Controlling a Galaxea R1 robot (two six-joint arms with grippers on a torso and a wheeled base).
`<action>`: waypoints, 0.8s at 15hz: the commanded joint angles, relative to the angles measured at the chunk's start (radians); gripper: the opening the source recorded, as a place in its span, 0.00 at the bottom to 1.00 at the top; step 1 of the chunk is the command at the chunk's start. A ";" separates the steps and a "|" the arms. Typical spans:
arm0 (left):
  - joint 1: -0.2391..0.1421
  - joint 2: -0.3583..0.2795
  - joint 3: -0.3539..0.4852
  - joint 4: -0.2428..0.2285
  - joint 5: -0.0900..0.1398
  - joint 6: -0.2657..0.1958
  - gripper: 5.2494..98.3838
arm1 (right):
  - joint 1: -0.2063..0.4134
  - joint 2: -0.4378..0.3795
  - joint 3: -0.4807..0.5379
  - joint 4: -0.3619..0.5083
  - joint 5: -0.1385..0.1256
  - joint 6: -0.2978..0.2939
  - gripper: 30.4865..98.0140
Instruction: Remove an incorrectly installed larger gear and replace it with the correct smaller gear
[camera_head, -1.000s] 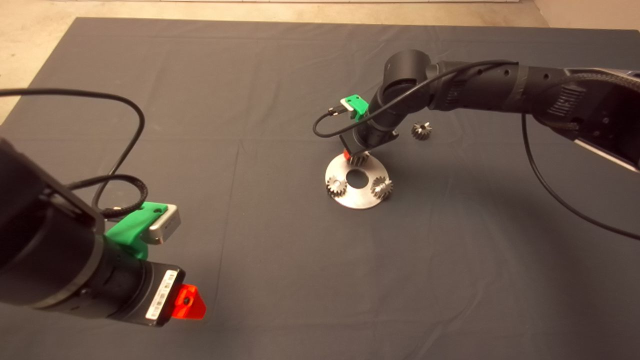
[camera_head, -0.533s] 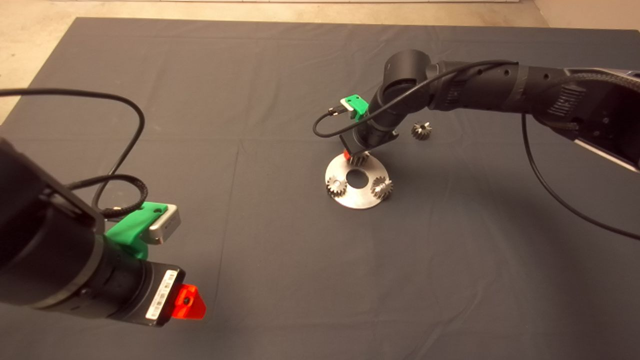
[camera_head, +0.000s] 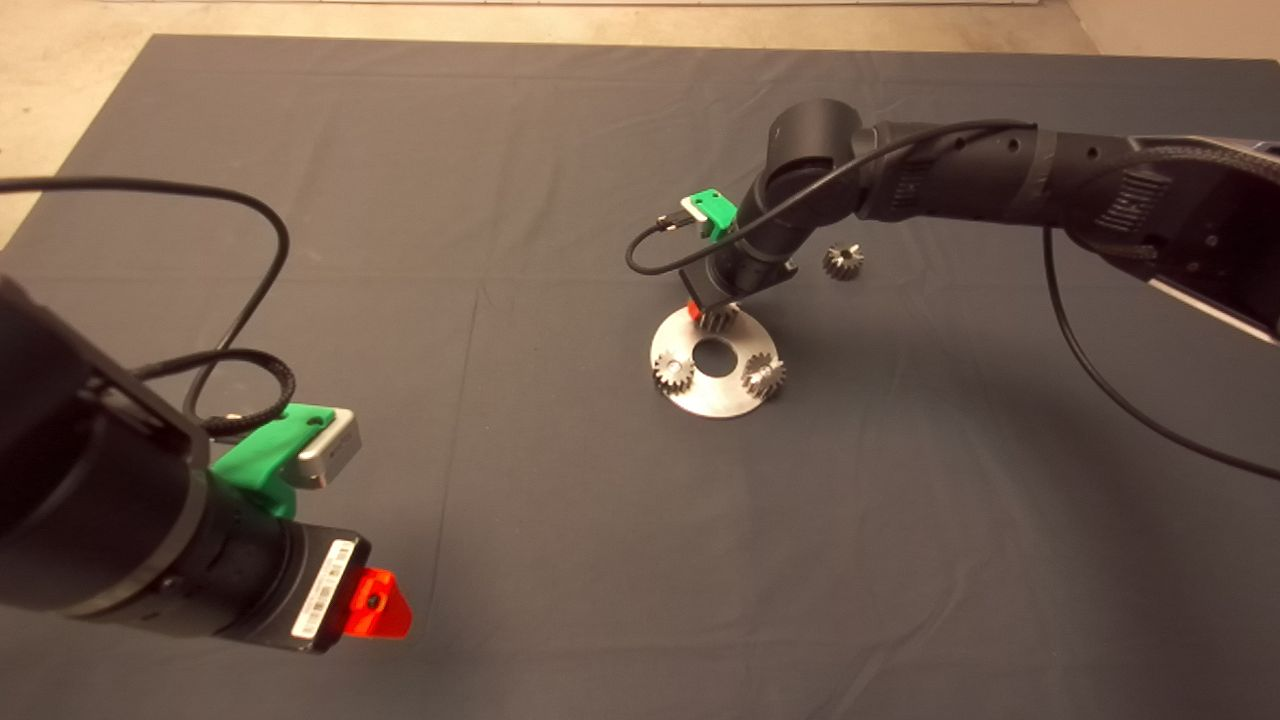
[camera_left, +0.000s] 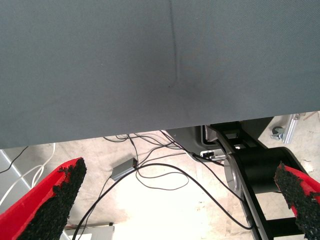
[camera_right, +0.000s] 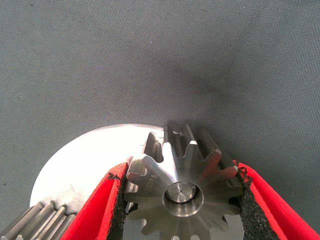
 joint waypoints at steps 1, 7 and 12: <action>-0.004 0.002 0.016 -0.015 0.016 -0.006 0.99 | 0.042 0.002 0.003 -0.030 0.001 0.001 0.27; -0.004 0.002 0.016 -0.014 0.016 -0.008 0.99 | 0.110 0.002 0.014 -0.027 -0.001 0.000 0.27; -0.004 0.002 0.016 -0.014 0.016 -0.008 0.99 | 0.158 0.000 0.055 -0.007 -0.007 0.001 0.27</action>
